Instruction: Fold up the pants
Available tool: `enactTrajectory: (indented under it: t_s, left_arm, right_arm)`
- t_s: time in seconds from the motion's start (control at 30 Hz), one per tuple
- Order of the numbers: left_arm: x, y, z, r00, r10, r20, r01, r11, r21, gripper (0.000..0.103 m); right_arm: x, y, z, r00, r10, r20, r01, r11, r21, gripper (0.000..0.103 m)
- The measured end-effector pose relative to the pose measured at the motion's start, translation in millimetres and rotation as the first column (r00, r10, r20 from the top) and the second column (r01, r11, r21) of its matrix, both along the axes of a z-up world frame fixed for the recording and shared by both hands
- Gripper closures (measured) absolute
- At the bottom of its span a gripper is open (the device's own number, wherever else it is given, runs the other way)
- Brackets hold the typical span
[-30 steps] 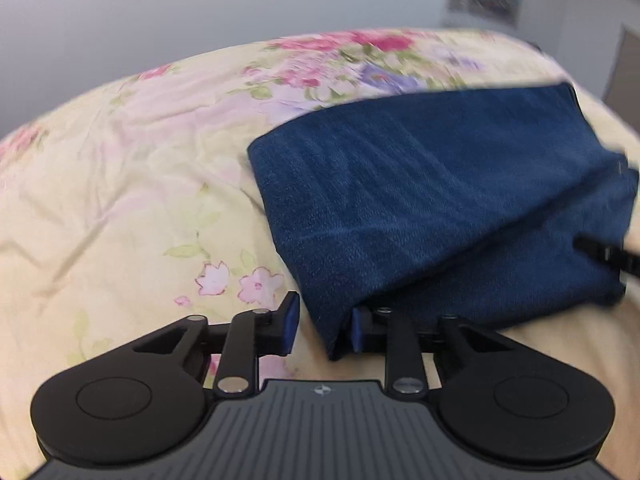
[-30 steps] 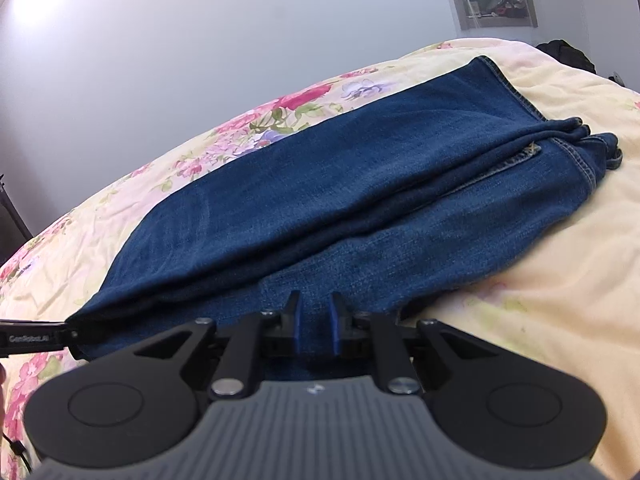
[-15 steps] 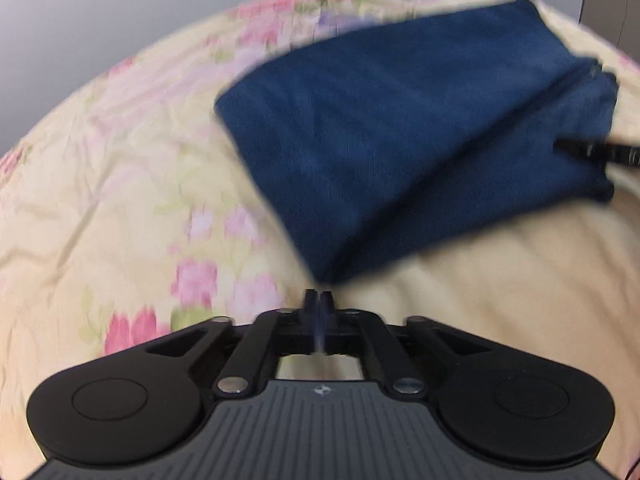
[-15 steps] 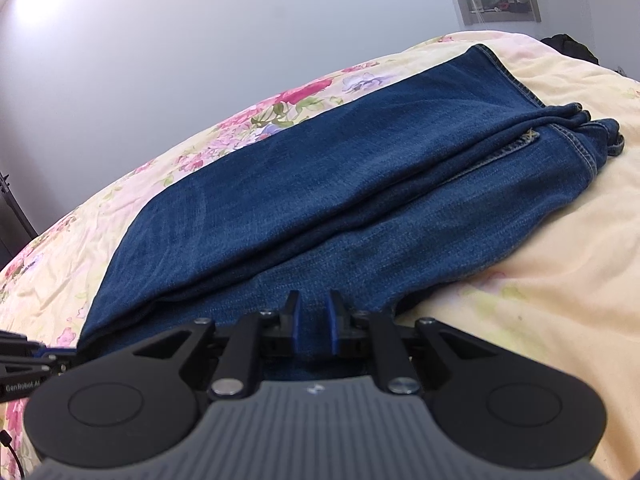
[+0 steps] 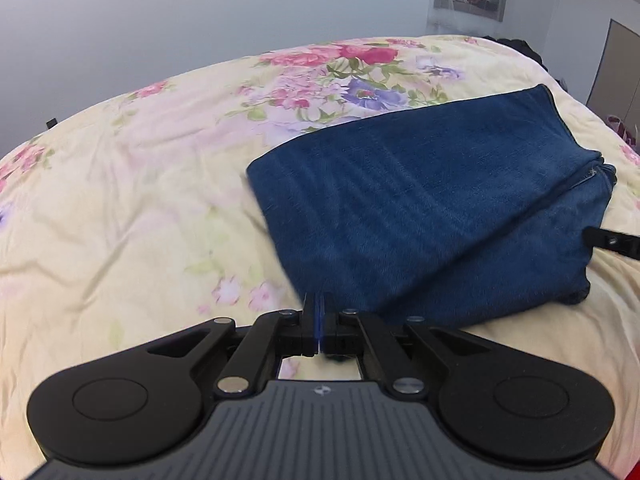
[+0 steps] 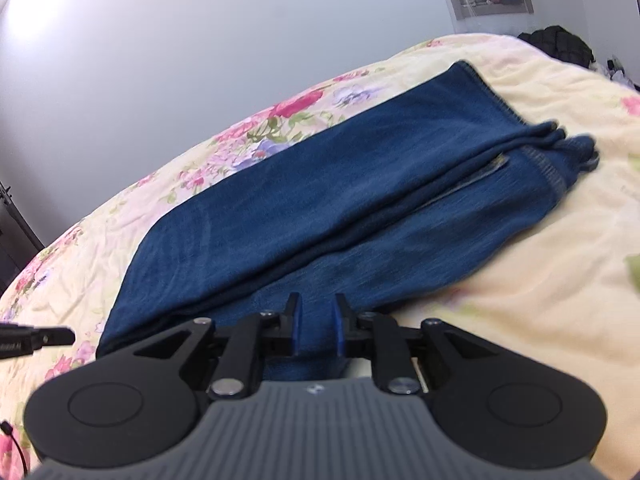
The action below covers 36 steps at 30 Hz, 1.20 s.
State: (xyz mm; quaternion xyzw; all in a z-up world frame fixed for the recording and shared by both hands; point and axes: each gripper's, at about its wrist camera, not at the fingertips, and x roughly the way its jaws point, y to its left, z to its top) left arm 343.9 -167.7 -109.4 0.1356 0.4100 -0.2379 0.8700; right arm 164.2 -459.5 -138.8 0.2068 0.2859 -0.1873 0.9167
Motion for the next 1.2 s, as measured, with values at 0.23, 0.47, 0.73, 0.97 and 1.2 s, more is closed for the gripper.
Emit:
enactTrajectory:
  t_s: [0.23,0.47,0.73,0.97,1.2]
  left_arm:
    - [22.2,-24.3,-10.0,0.999,-0.026,-0.026,0.024,0.998,-0.056,0.103]
    - [11.8,-33.5,-43.7,0.994,-0.100,-0.034,0.102,0.994,0.045,0.103]
    - [2.4,-33.0,-22.8,0.988,-0.149,-0.032,0.152,0.984,0.098,0.103]
    - [25.4,-52.5,7.9,0.993,-0.120,0.001,0.120,0.993,0.006,0.098]
    - [49.8,-88.5,-0.1,0.995,-0.093,-0.031,0.090,0.993,-0.079,0.098]
  right_arm:
    - [-24.7,-91.6,26.3,0.992,-0.124,-0.033,0.124,0.992,0.019,0.064]
    - [-36.2,-179.1,28.8,0.968,-0.247,-0.046,0.251,0.955,0.156,0.048]
    - [-24.8,-231.7,8.1,0.944,-0.328,-0.023,0.307,0.853,0.422,0.026]
    - [-14.2,-264.0,-17.5,0.917,-0.399,-0.021,0.347,0.767,0.541,0.026]
    - [-3.3,-284.6,-30.1,0.905,-0.425,-0.012,0.366,0.765,0.530,0.055]
